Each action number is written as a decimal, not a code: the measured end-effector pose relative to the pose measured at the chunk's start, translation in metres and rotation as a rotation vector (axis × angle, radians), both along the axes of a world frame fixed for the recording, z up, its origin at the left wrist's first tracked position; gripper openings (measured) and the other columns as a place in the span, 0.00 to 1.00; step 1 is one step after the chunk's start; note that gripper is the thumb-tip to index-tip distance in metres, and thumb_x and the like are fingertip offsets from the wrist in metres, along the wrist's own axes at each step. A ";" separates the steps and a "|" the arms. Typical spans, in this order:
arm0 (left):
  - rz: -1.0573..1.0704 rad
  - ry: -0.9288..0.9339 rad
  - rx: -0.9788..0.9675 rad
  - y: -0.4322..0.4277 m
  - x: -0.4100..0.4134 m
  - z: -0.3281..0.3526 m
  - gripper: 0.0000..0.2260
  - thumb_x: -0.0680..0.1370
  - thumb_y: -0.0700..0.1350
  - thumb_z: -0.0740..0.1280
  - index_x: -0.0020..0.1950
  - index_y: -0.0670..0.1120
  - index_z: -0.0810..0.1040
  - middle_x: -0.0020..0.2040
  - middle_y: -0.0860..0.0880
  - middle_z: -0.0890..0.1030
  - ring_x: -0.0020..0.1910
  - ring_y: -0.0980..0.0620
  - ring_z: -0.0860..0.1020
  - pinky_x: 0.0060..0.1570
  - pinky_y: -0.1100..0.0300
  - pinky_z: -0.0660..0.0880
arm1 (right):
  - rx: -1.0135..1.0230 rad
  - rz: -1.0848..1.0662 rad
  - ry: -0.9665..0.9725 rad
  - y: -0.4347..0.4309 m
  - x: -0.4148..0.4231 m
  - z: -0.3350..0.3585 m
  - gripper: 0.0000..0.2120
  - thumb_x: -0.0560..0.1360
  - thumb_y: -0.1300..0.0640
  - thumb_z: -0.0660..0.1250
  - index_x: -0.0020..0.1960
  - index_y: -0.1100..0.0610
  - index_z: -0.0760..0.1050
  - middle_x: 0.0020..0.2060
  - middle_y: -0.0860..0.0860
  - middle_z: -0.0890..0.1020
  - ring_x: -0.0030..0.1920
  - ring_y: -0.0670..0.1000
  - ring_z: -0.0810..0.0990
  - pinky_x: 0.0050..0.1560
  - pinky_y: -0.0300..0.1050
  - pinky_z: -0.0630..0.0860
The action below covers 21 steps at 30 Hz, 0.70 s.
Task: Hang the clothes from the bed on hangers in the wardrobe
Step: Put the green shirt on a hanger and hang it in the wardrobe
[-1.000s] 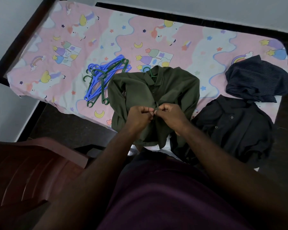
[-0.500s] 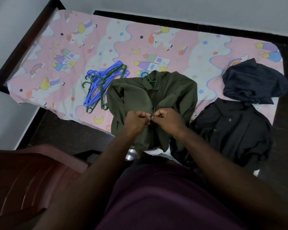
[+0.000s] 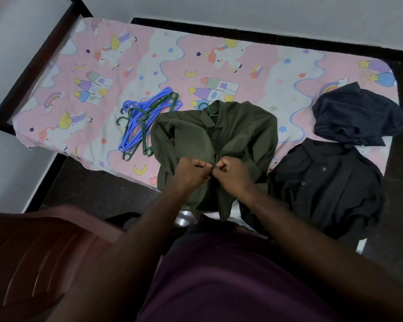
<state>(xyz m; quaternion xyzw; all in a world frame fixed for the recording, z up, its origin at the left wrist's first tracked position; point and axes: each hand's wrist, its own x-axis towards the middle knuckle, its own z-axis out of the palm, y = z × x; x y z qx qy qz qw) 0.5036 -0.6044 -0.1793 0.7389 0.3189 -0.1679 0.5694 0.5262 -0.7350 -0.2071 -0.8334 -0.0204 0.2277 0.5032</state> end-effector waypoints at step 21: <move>0.063 -0.010 -0.073 0.001 -0.010 -0.006 0.08 0.77 0.37 0.69 0.44 0.32 0.80 0.35 0.44 0.81 0.31 0.56 0.79 0.34 0.65 0.77 | -0.419 0.284 -0.180 0.013 -0.003 0.022 0.05 0.77 0.56 0.63 0.47 0.58 0.72 0.45 0.58 0.81 0.48 0.59 0.78 0.39 0.45 0.66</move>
